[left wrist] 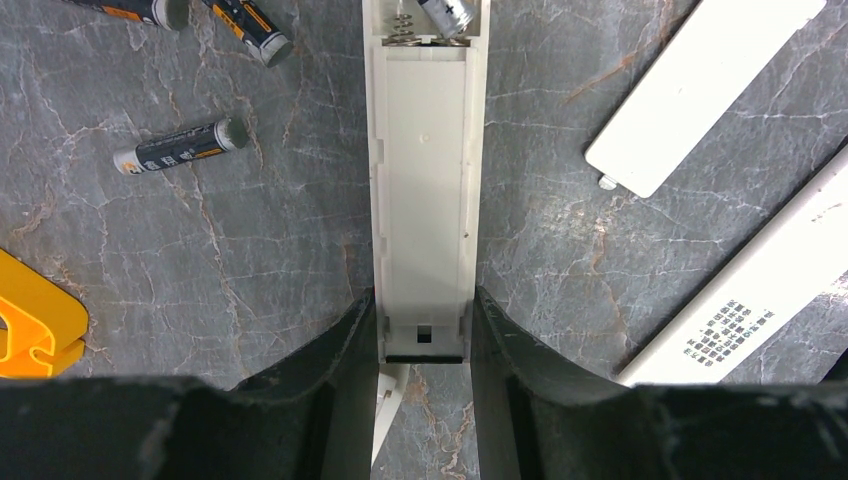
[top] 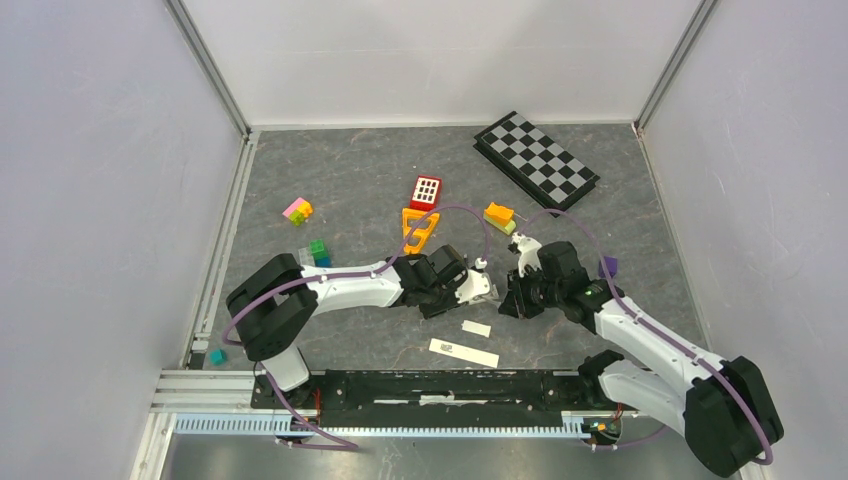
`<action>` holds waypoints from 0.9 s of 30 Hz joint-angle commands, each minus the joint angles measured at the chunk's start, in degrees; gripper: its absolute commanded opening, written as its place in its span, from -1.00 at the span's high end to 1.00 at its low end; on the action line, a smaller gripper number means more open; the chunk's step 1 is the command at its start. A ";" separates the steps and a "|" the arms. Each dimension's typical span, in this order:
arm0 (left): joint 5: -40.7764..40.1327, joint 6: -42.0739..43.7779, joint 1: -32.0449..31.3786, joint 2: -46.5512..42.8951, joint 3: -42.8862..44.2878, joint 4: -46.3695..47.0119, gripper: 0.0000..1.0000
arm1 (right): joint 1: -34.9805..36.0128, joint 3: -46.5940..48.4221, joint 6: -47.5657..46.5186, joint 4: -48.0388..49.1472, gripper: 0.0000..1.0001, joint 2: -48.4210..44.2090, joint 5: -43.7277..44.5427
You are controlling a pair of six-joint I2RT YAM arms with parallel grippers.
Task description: Unload the batteries from the remote control
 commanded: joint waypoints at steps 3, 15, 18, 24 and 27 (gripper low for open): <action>0.14 0.92 -0.38 -0.11 1.86 -2.22 0.96 | 0.16 2.29 0.14 0.91 0.93 -1.36 2.39; 0.01 1.05 -0.43 0.04 1.89 -2.31 0.96 | 0.18 1.62 0.86 1.01 0.96 -2.00 5.45; 0.08 1.20 -0.39 0.10 1.85 -2.28 0.96 | 0.22 1.84 0.87 1.10 0.96 -2.57 3.89; 0.29 0.87 -0.38 0.65 2.21 -2.23 0.96 | 0.21 2.59 0.20 1.02 0.96 -1.75 1.89; 0.28 0.84 -0.41 0.49 2.14 -2.30 0.96 | 0.29 2.31 -0.87 1.09 0.96 0.62 -1.80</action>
